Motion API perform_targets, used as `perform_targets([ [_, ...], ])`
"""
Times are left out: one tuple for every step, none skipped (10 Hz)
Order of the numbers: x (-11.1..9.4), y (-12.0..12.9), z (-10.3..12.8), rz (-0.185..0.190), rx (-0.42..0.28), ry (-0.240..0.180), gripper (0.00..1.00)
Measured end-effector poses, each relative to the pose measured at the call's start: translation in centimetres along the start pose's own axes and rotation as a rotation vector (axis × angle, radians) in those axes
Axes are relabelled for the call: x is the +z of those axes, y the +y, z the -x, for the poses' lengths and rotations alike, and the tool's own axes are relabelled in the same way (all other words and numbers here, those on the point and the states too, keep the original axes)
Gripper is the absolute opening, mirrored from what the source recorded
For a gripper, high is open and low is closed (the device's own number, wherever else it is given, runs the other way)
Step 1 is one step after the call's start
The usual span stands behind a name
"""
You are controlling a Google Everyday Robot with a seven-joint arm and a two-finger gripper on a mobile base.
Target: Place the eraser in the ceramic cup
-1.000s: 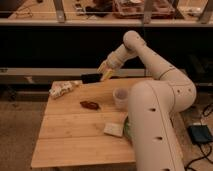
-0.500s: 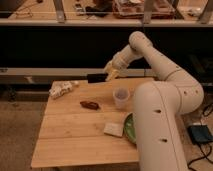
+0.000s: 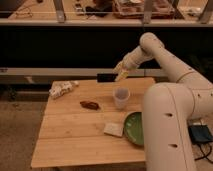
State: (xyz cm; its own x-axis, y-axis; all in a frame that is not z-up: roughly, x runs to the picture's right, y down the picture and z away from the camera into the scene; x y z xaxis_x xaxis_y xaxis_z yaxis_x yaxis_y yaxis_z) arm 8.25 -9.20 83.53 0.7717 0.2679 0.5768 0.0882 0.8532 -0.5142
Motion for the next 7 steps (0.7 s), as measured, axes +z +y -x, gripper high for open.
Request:
perform_targets([
  [-0.6, 0.4, -0.6, -0.007, 0.013, 0.008, 0.0],
  [-1.3, 0.9, -1.3, -0.015, 0.026, 0.018, 0.0],
  [-1.8, 1.4, -2.0, -0.021, 0.039, 0.028, 0.0],
  [-2.4, 2.0, -2.7, -0.03, 0.052, 0.038, 0.0],
  [-3.0, 2.5, -3.3, -0.04, 0.064, 0.045, 0.0],
  [-4.1, 3.3, -4.5, -0.059, 0.09, 0.058, 0.0],
  [-4.8, 3.7, -5.3, -0.073, 0.109, 0.065, 0.0],
])
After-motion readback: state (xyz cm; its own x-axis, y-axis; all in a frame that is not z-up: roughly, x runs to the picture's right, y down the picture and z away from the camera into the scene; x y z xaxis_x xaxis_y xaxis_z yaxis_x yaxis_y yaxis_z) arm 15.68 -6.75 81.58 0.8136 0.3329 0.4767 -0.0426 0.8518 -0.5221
